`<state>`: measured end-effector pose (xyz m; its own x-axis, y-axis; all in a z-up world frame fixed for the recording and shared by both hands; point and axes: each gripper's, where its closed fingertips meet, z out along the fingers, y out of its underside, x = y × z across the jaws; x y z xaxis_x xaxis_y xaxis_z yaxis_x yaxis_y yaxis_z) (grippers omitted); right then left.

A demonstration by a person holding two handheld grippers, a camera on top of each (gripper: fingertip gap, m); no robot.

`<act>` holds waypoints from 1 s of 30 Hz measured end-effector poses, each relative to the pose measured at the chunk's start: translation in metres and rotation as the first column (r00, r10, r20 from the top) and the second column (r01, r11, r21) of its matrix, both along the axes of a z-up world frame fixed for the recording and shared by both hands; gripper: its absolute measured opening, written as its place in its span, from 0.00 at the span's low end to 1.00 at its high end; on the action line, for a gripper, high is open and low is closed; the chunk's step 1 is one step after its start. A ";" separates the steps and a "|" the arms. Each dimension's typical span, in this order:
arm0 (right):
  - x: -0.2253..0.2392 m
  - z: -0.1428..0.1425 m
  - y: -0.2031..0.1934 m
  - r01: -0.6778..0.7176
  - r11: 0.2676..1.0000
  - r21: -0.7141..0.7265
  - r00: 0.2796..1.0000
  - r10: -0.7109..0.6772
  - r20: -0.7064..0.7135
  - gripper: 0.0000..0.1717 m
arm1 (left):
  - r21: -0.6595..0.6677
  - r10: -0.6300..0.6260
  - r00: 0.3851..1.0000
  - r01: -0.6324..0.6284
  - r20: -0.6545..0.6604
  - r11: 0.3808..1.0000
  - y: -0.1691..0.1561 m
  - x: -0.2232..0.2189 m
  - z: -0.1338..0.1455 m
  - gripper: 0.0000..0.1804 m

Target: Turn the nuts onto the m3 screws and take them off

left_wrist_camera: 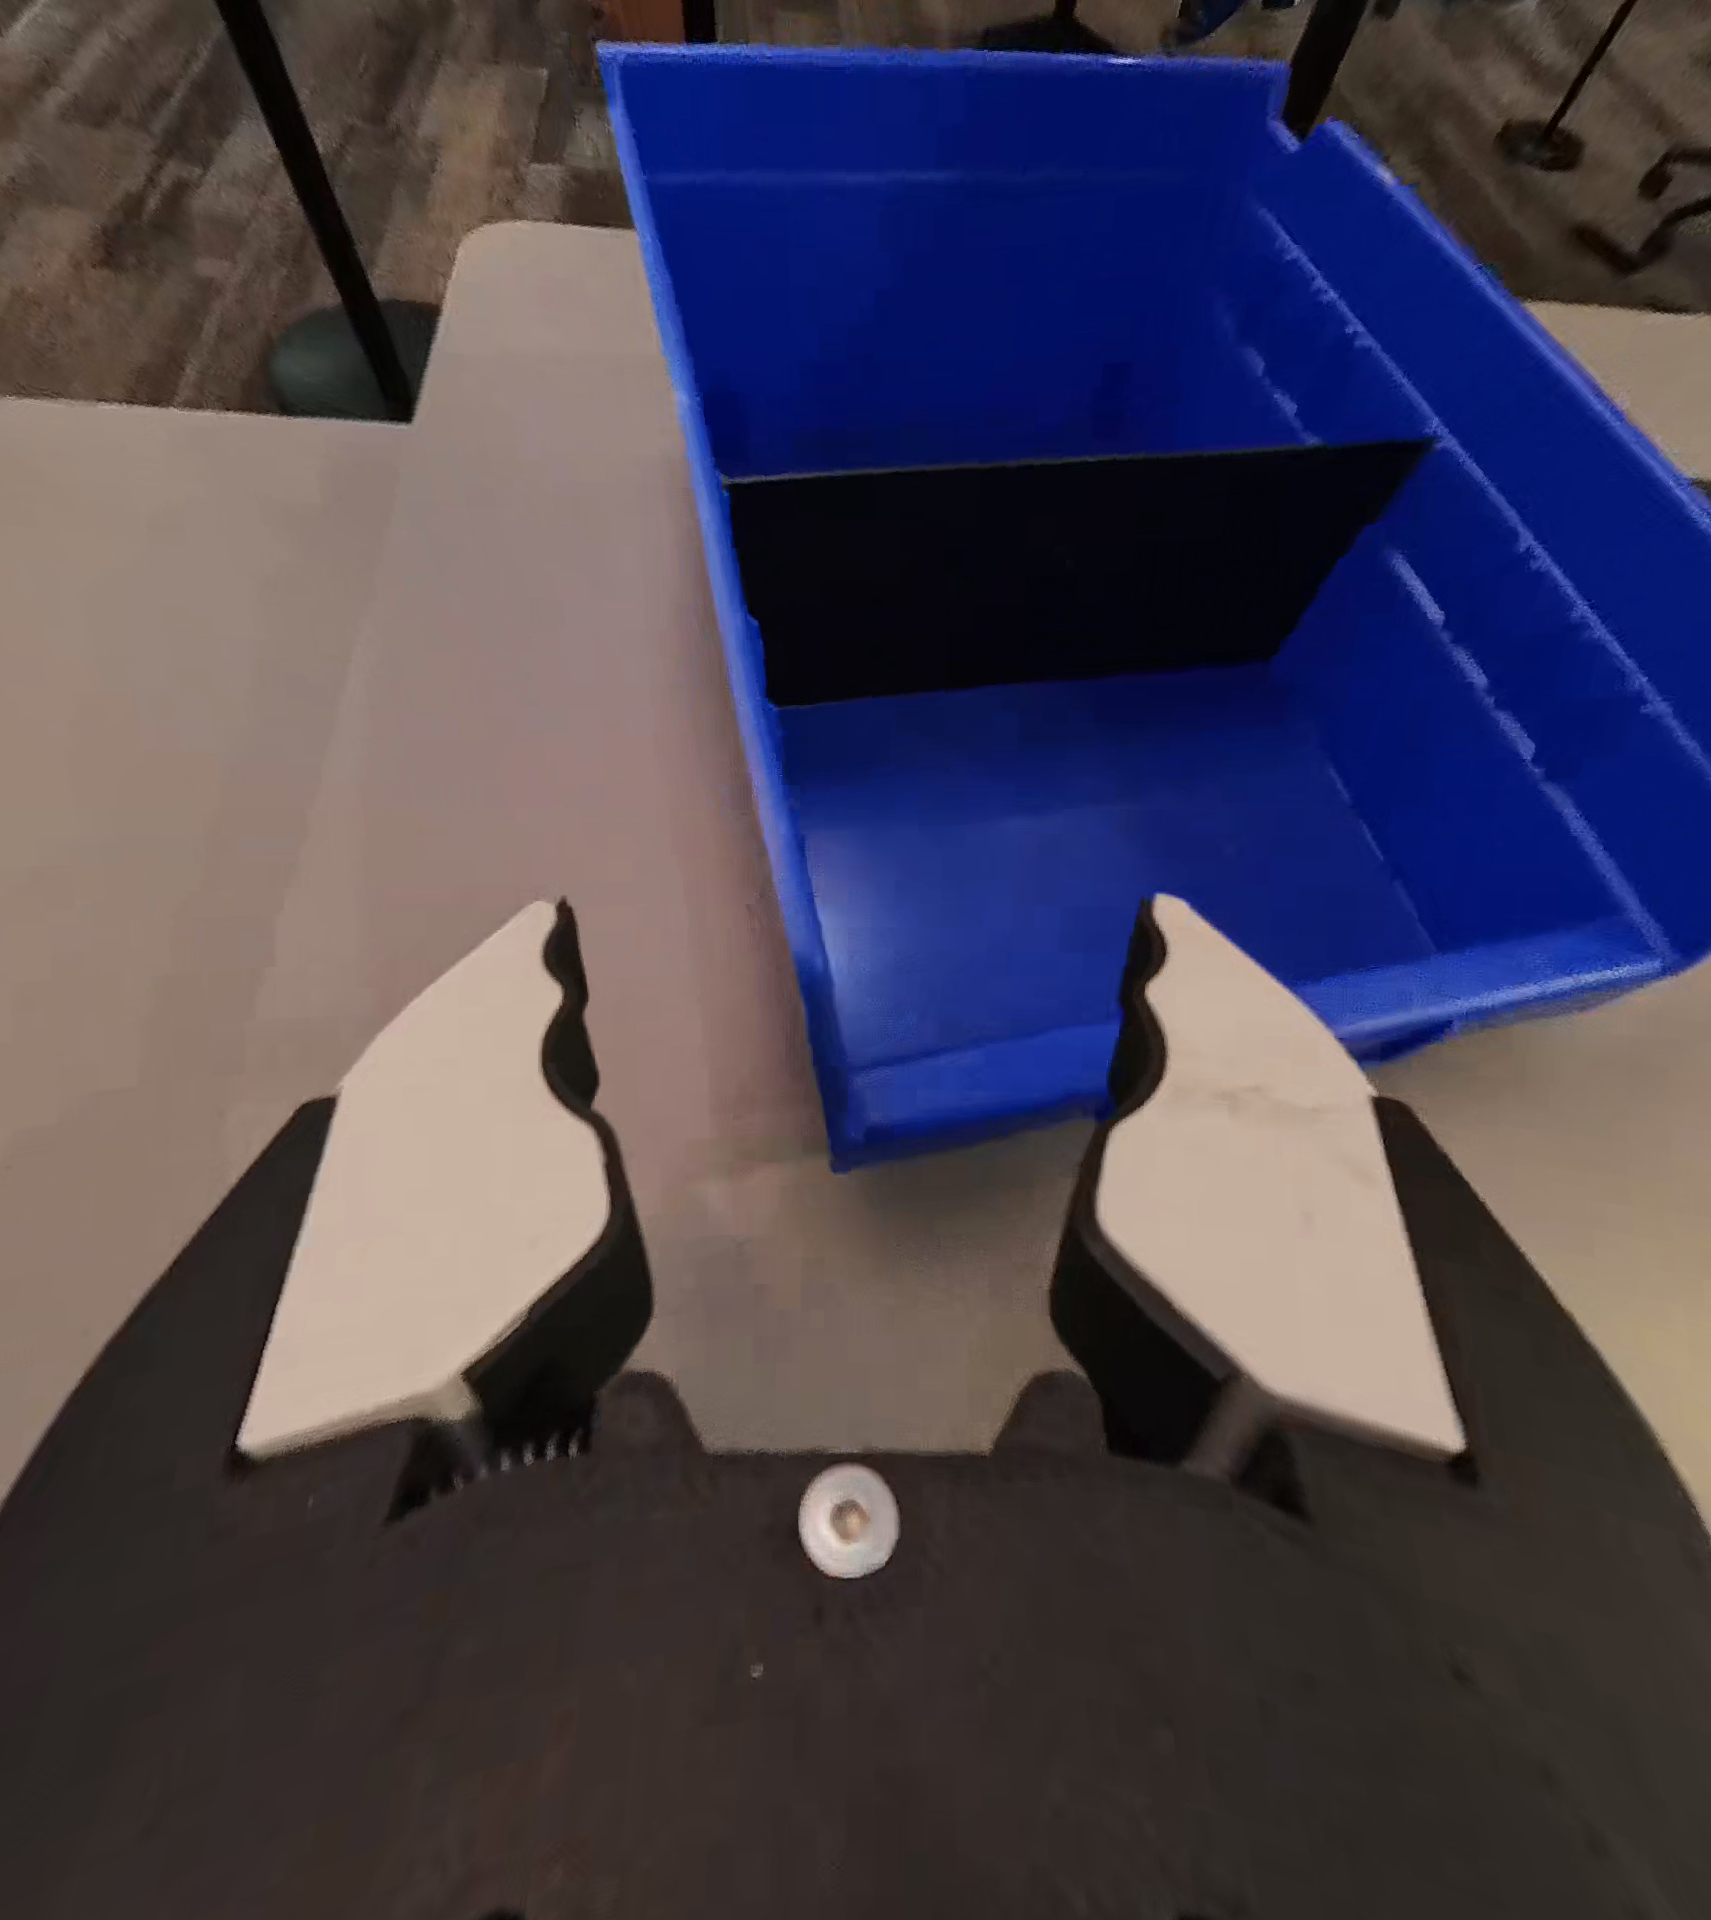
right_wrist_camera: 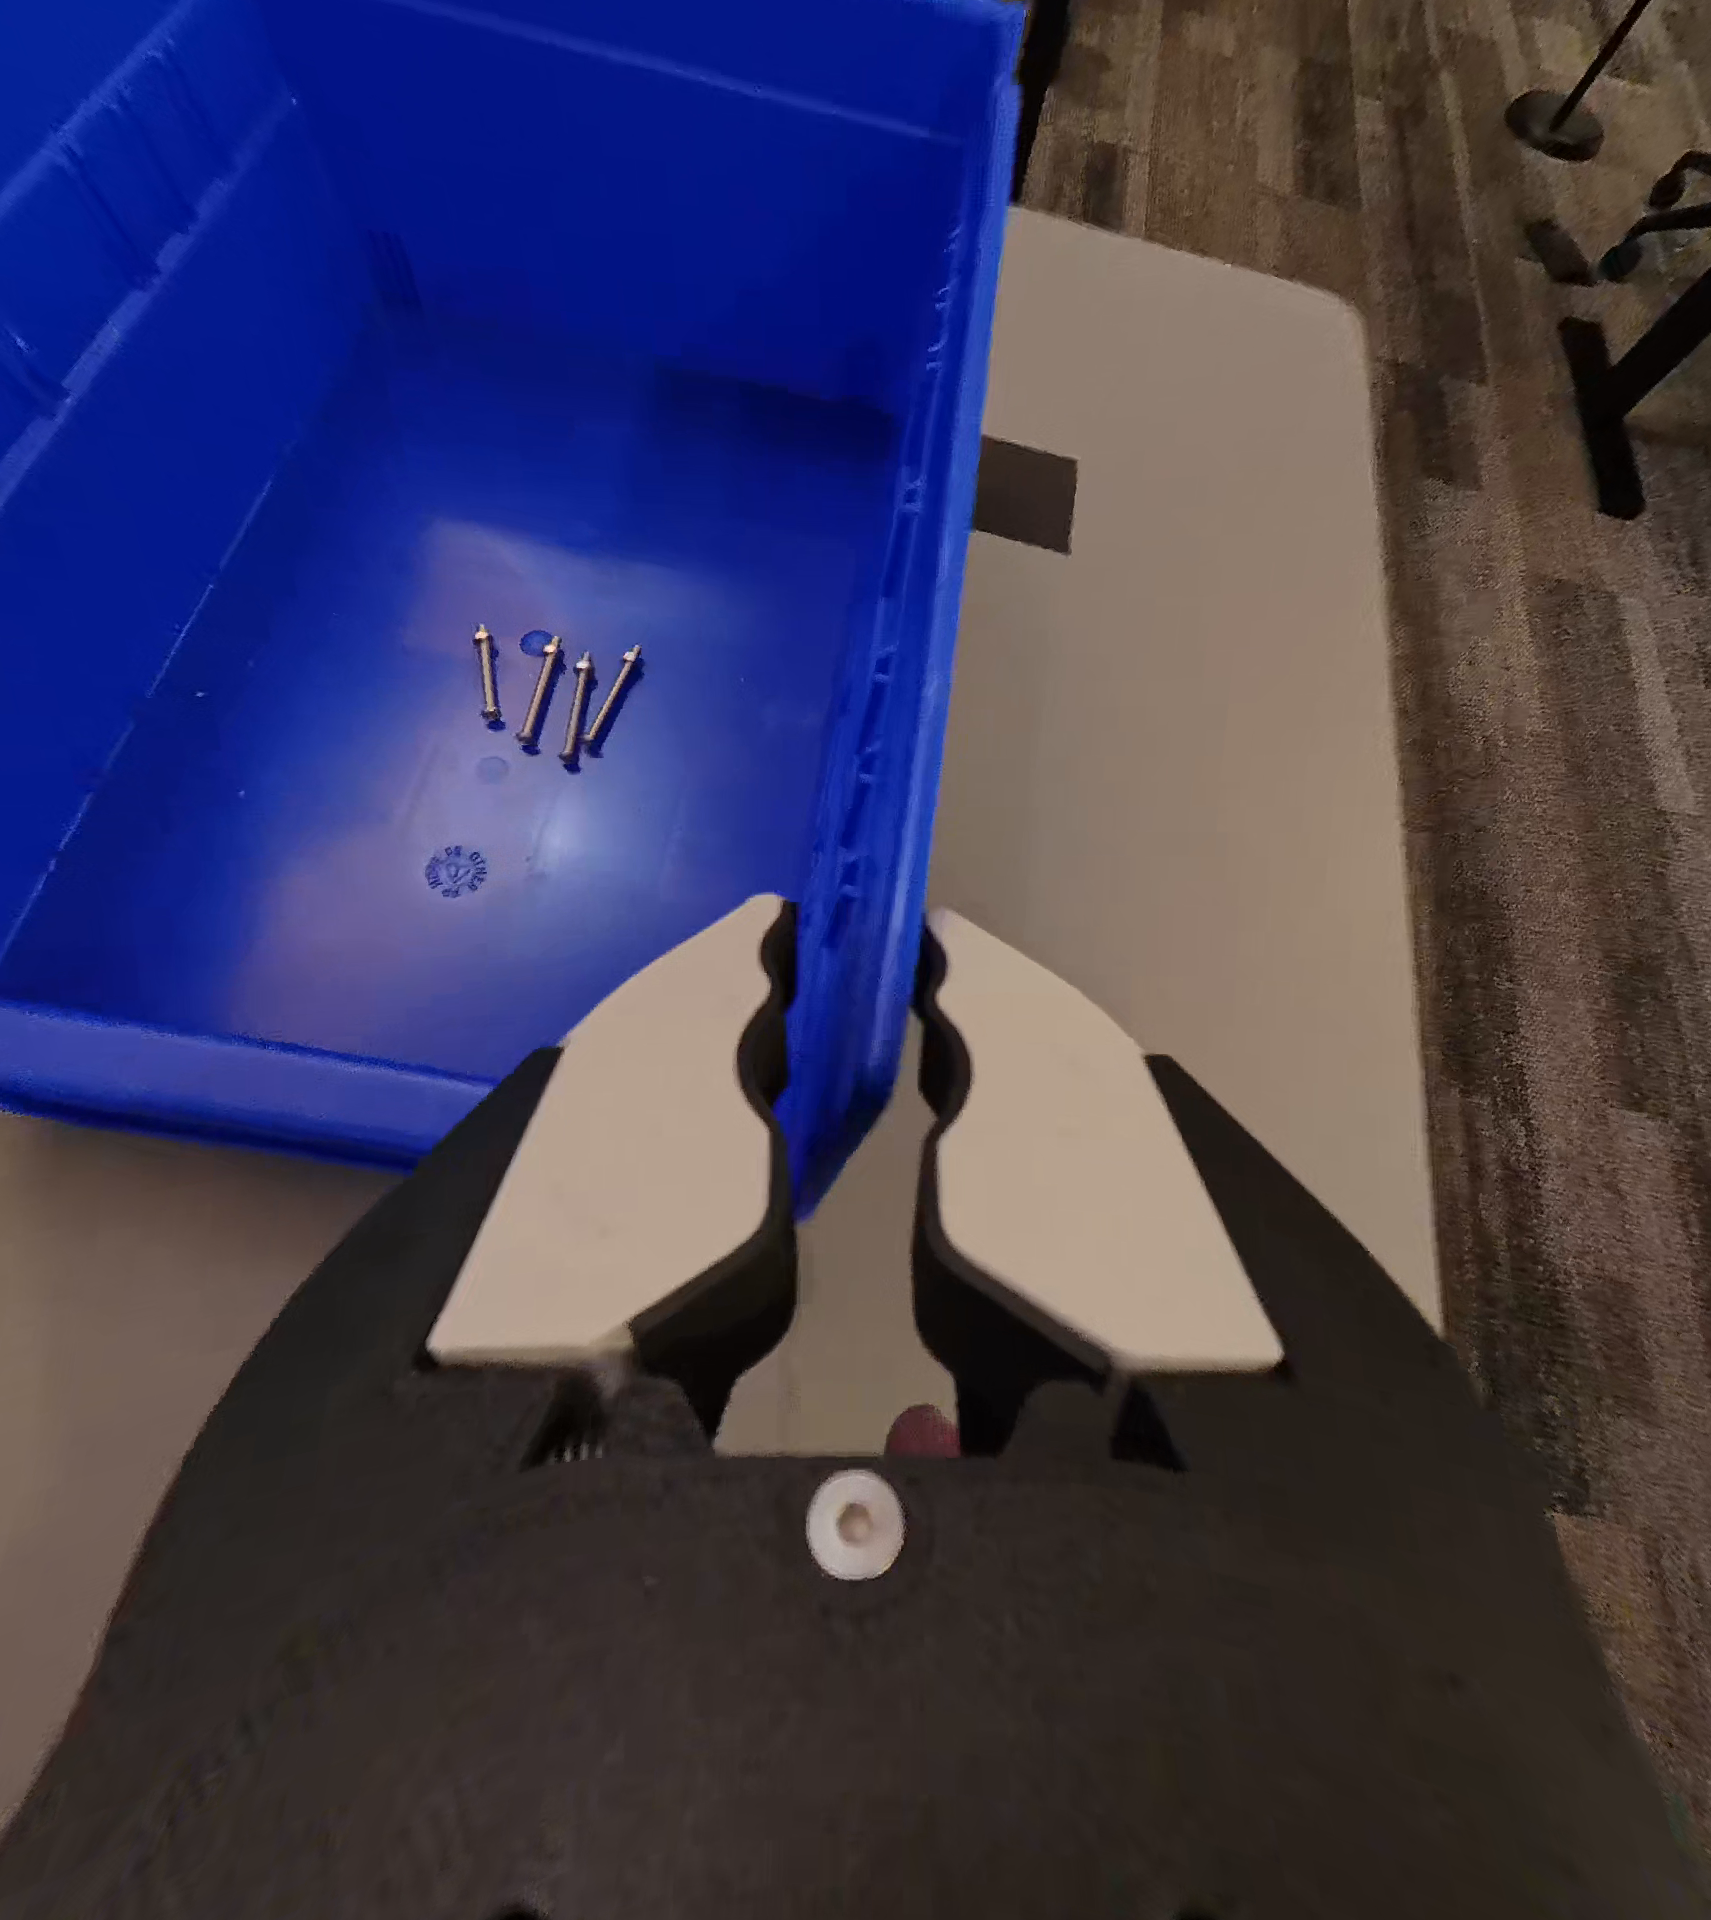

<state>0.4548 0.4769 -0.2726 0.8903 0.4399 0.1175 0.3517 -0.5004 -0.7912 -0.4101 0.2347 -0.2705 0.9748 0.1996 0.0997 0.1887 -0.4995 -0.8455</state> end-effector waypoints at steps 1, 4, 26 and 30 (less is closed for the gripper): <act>-0.005 -0.005 0.000 -0.012 1.000 -0.028 1.000 0.012 -0.007 0.17 | -0.009 0.002 1.000 -0.001 0.029 1.000 0.004 -0.003 -0.003 0.52; -0.013 -0.011 0.002 -0.020 0.999 -0.045 1.000 0.019 -0.015 0.16 | -0.068 -0.058 0.995 0.064 0.083 0.996 0.013 -0.001 -0.021 0.40; -0.024 -0.011 -0.062 -0.076 0.981 -0.179 0.997 0.069 -0.046 0.03 | -0.064 -0.075 0.990 0.083 0.119 0.994 -0.004 0.000 -0.005 0.02; -0.029 -0.011 -0.091 -0.115 0.973 -0.200 0.993 0.107 -0.050 0.03 | -0.033 -0.078 0.989 0.082 0.124 0.996 -0.020 0.000 0.007 0.03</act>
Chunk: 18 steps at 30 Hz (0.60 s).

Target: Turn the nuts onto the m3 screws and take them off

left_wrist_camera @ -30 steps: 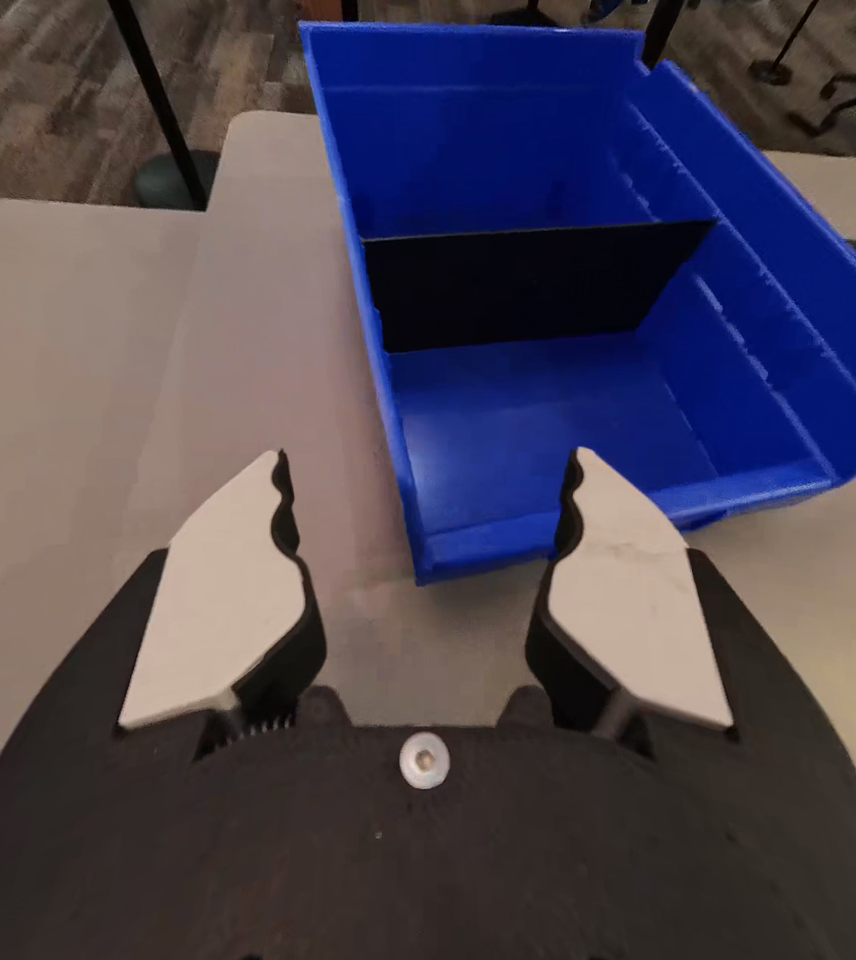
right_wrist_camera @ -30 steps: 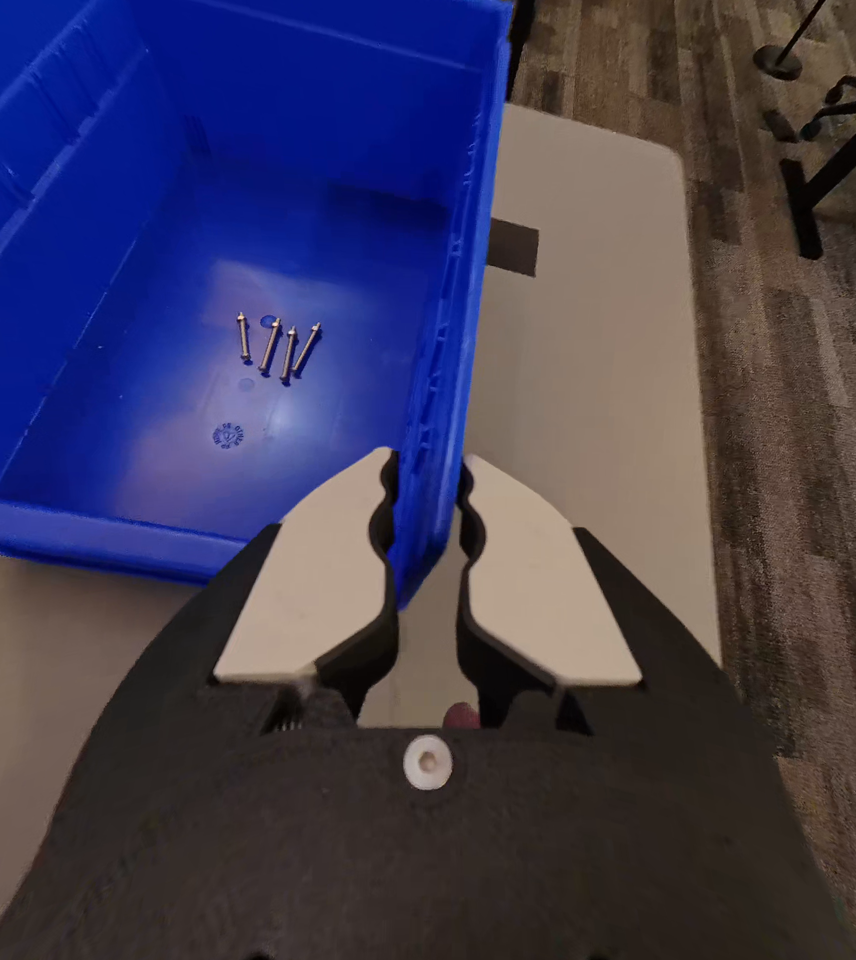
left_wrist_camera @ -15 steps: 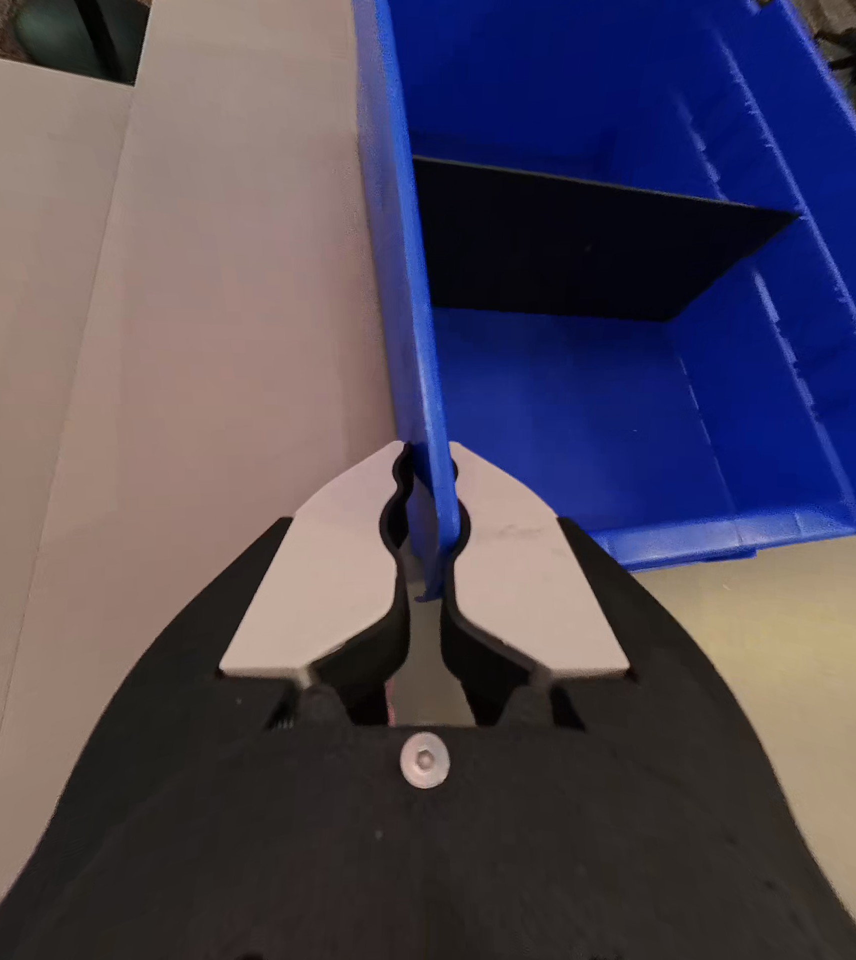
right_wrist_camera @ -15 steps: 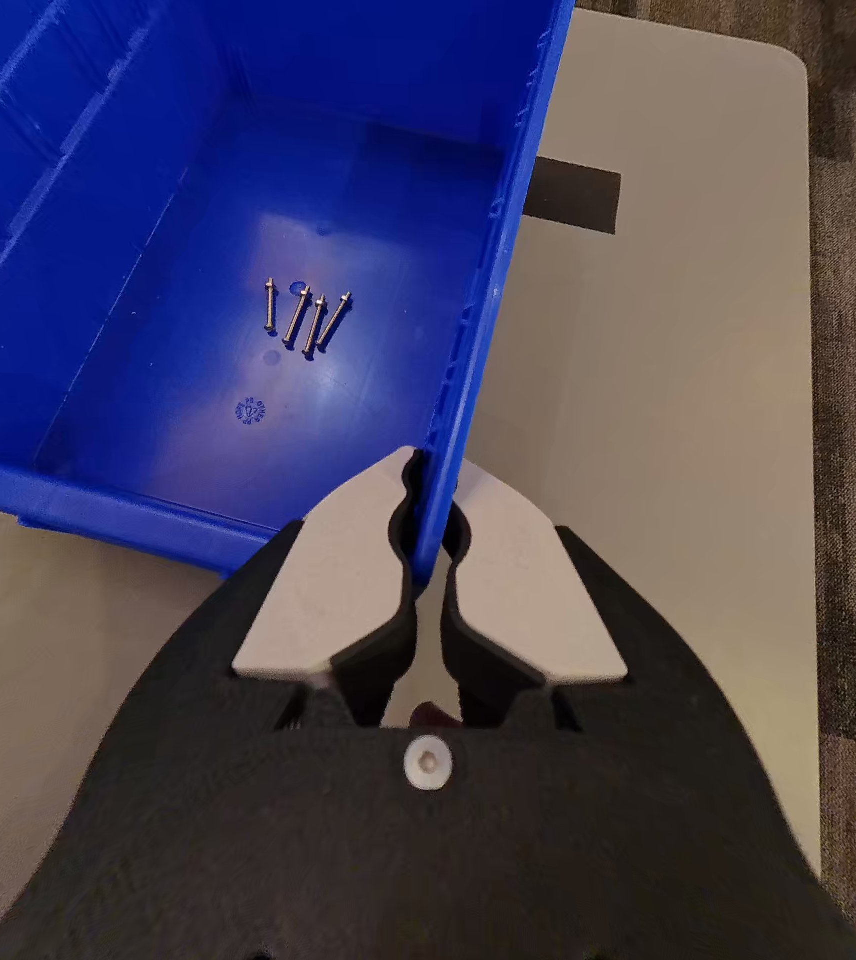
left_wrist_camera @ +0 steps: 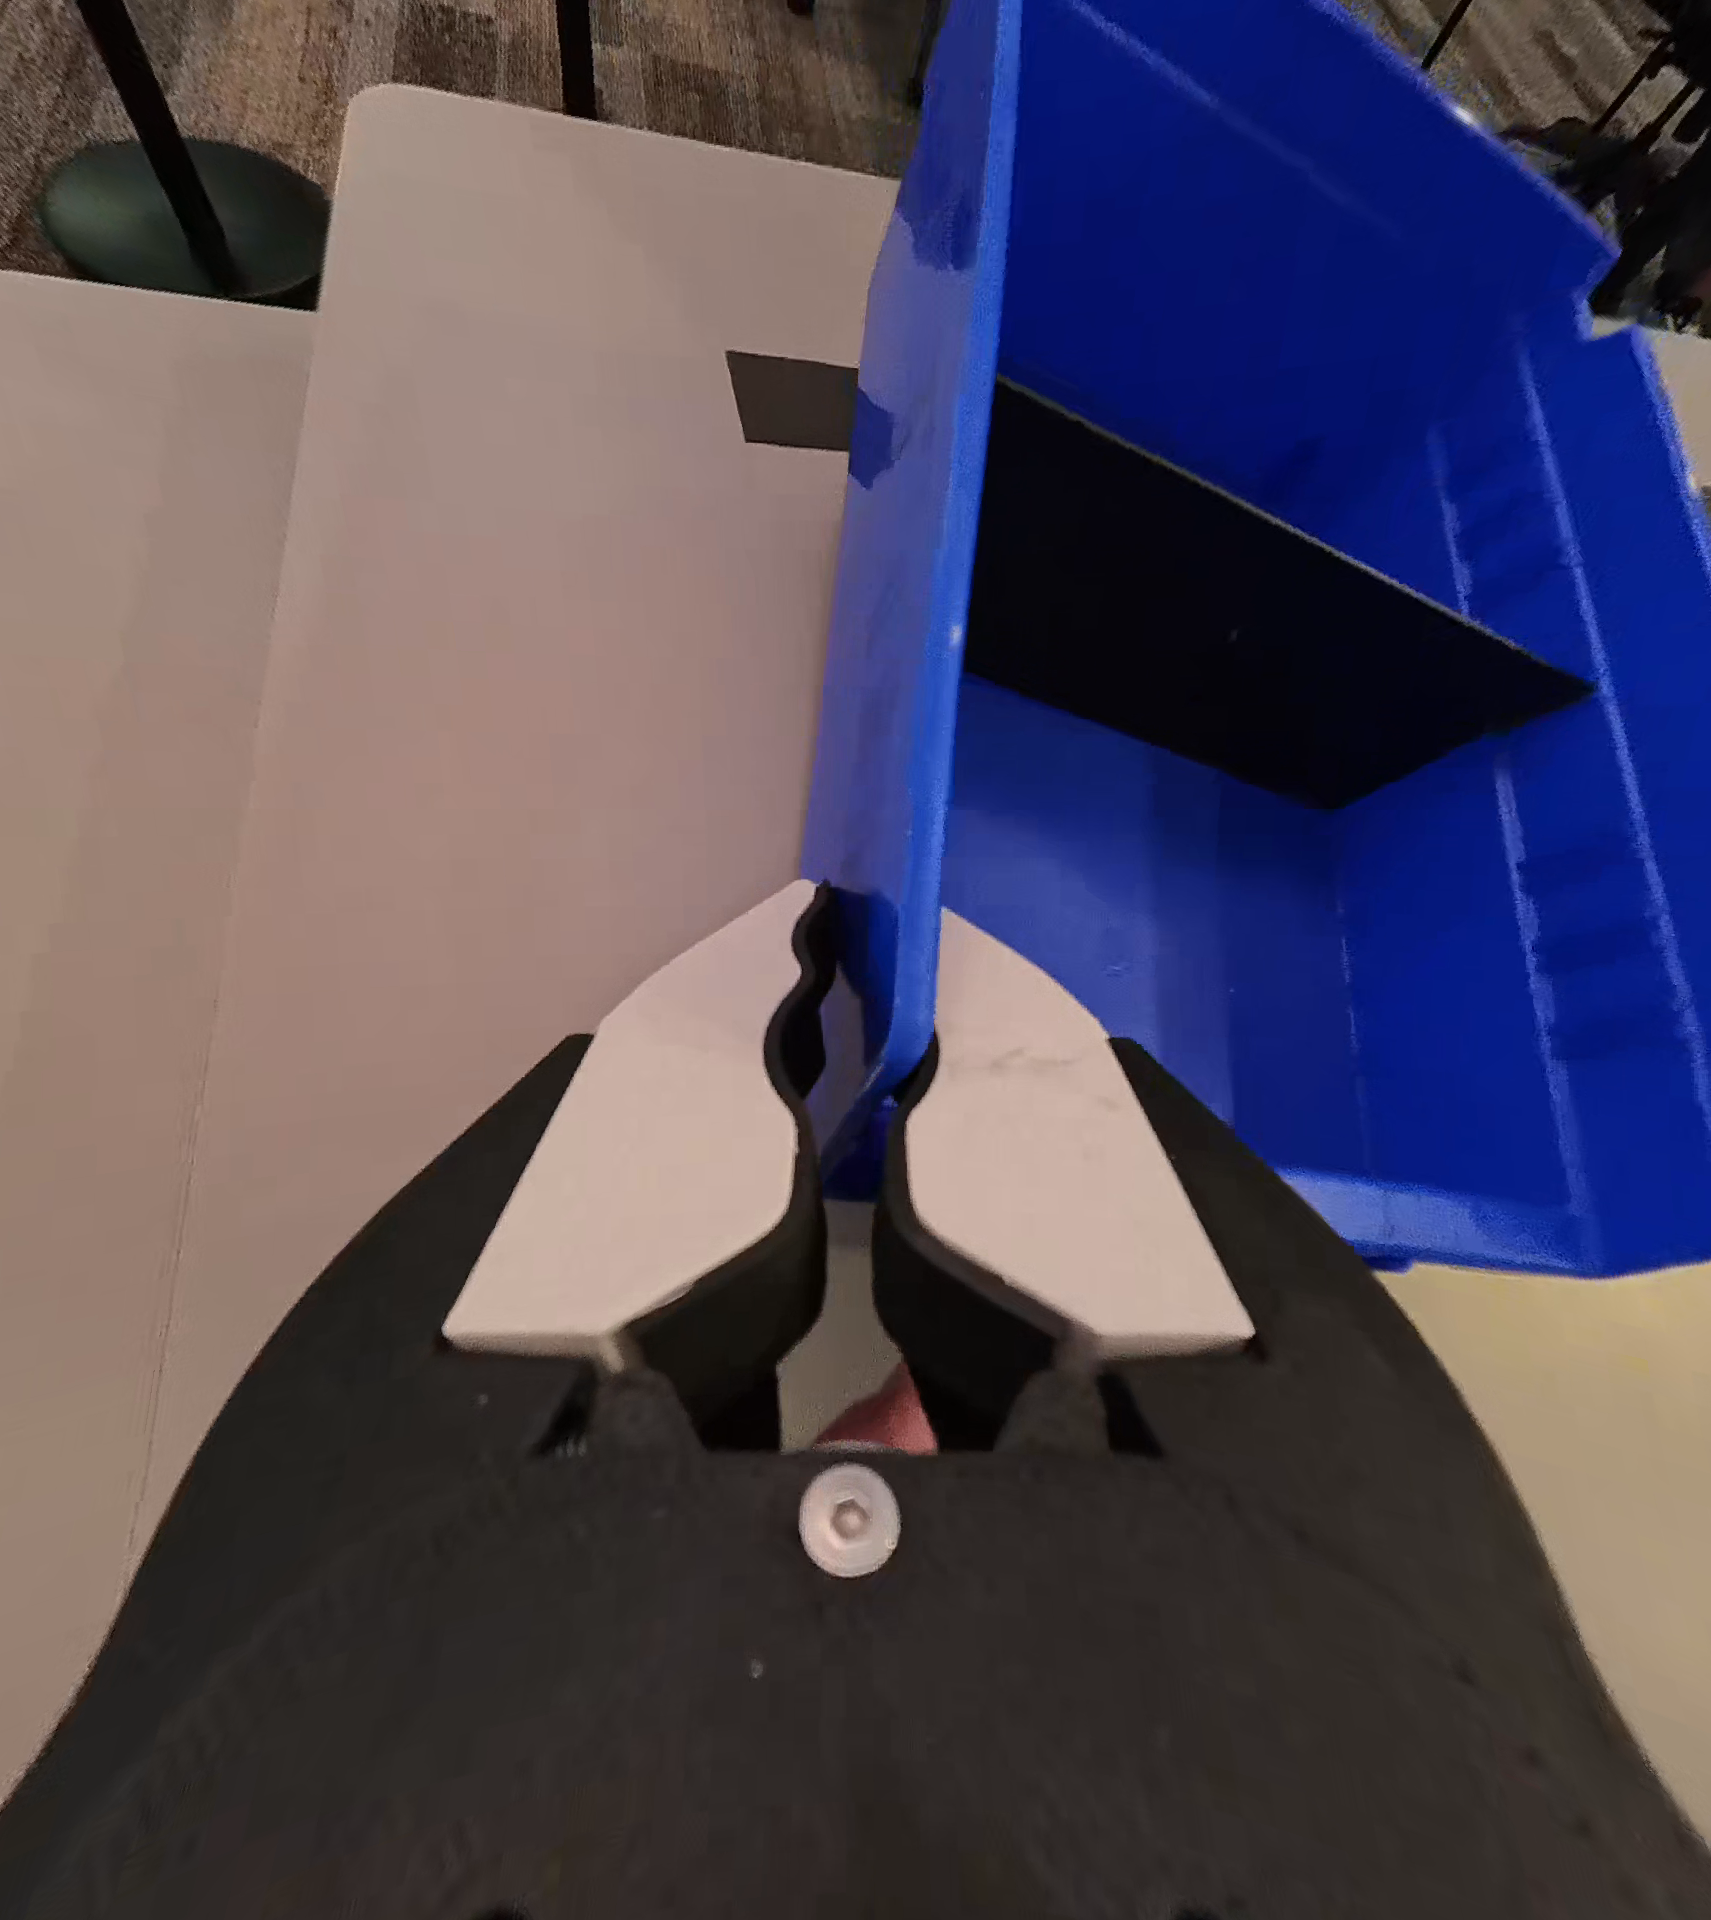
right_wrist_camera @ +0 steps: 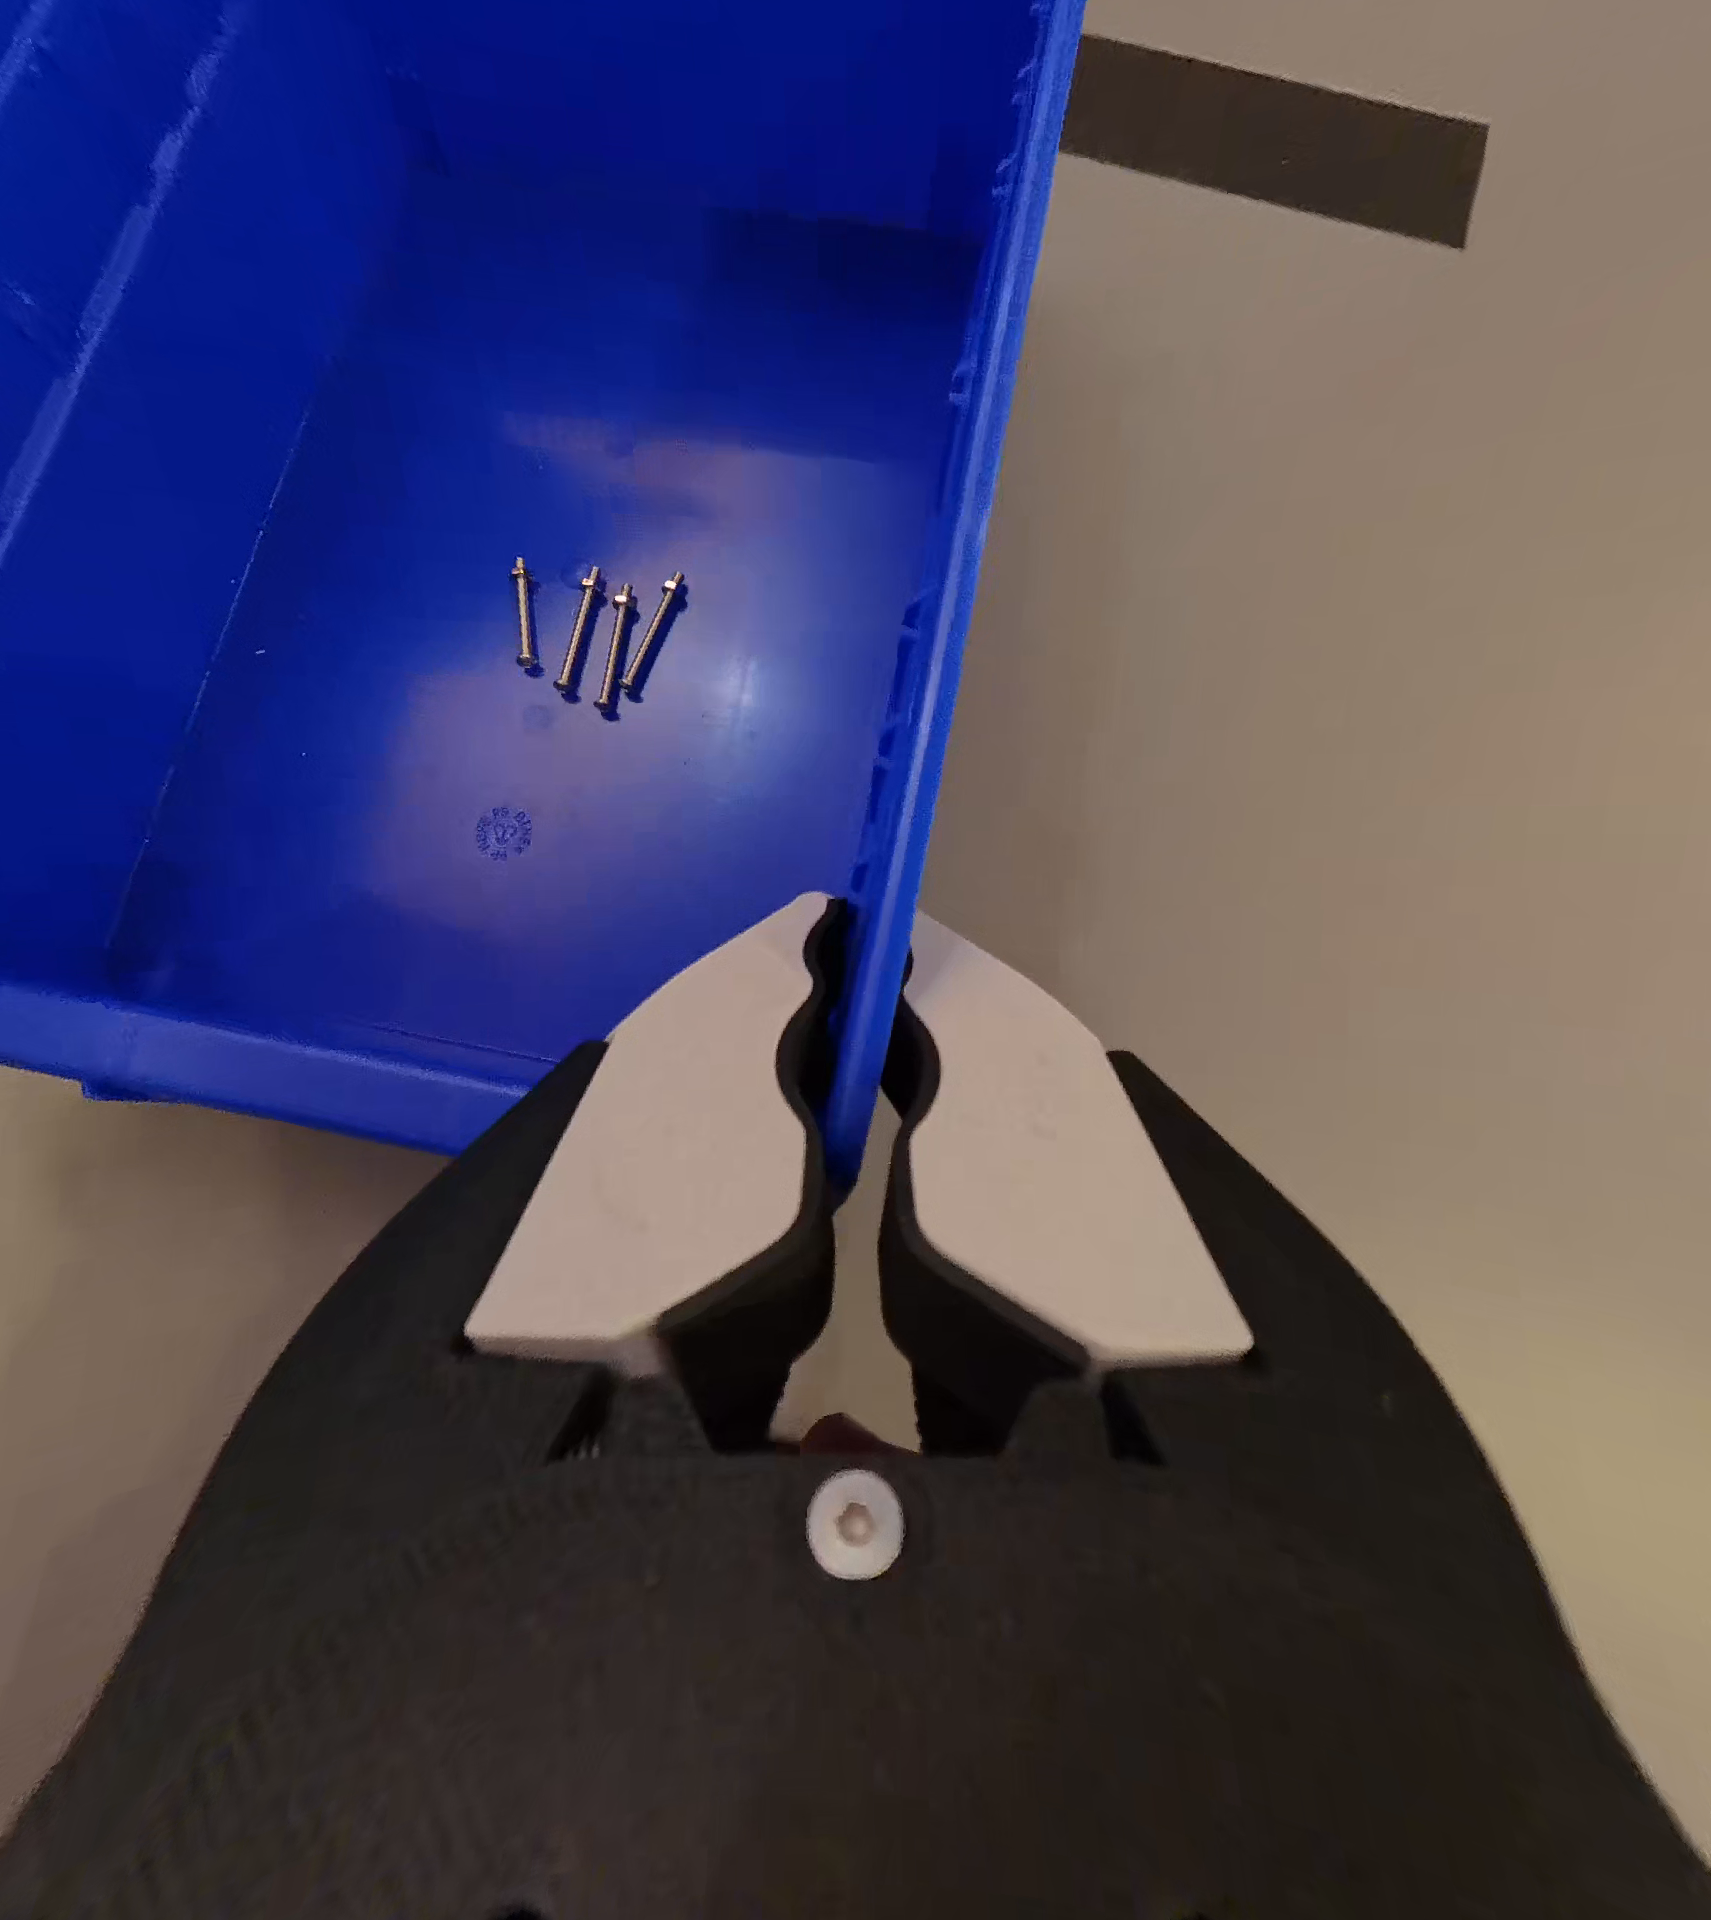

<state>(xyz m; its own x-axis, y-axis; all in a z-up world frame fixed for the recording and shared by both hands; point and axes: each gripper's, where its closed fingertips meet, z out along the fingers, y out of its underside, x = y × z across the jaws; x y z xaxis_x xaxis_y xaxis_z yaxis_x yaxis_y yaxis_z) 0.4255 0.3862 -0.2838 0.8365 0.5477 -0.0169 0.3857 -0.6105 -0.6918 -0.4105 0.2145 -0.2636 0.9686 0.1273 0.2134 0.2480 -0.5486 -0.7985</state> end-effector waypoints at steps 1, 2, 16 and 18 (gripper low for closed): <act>-0.001 0.000 -0.007 -0.009 1.000 -0.004 1.000 0.009 0.003 0.03 | 0.001 0.000 1.000 0.000 -0.002 1.000 -0.005 0.000 0.002 0.03; -0.003 0.000 -0.014 -0.017 1.000 -0.009 1.000 0.017 0.002 0.03 | 0.002 0.000 1.000 0.000 -0.004 1.000 -0.010 0.001 0.003 0.03; -0.022 0.000 -0.094 -0.135 0.990 -0.027 0.991 0.135 0.006 0.03 | 0.116 0.062 0.995 -0.071 0.079 0.991 -0.072 -0.009 0.034 0.04; -0.028 0.000 -0.104 -0.163 0.986 -0.029 0.987 0.163 -0.003 0.03 | 0.136 0.072 0.994 -0.083 0.086 0.987 -0.085 -0.010 0.039 0.04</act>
